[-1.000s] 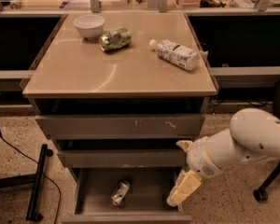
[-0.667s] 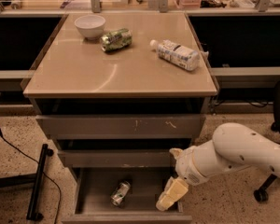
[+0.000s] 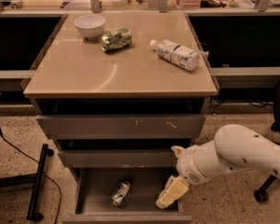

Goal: Pick 7up can from bottom drawer and place on counter

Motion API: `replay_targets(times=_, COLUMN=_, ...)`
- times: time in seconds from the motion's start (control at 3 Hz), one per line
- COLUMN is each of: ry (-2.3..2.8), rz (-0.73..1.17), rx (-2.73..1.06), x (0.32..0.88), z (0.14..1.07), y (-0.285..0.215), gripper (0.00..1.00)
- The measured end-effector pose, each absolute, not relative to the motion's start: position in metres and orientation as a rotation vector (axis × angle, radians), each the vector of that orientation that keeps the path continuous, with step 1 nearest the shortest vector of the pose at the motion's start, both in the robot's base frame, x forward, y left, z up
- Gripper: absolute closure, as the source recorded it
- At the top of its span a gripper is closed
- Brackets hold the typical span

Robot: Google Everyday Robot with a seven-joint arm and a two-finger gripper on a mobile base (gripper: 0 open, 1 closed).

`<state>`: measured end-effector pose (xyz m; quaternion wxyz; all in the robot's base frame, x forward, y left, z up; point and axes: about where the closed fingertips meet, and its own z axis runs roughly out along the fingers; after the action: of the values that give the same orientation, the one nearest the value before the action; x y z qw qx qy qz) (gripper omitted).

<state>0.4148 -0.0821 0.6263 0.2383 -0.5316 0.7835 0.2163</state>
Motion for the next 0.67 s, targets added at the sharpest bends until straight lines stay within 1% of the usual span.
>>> replay_targets(times=0.33, ry=2.183, rz=0.664, rx=-1.34, x=0.409, z=0.596, y=-0.07, gripper=0.0)
replay_targets(times=0.67, ry=2.155, rz=0.725, rx=-1.204, x=0.421, z=0.546, y=-0.048, gripper=0.0)
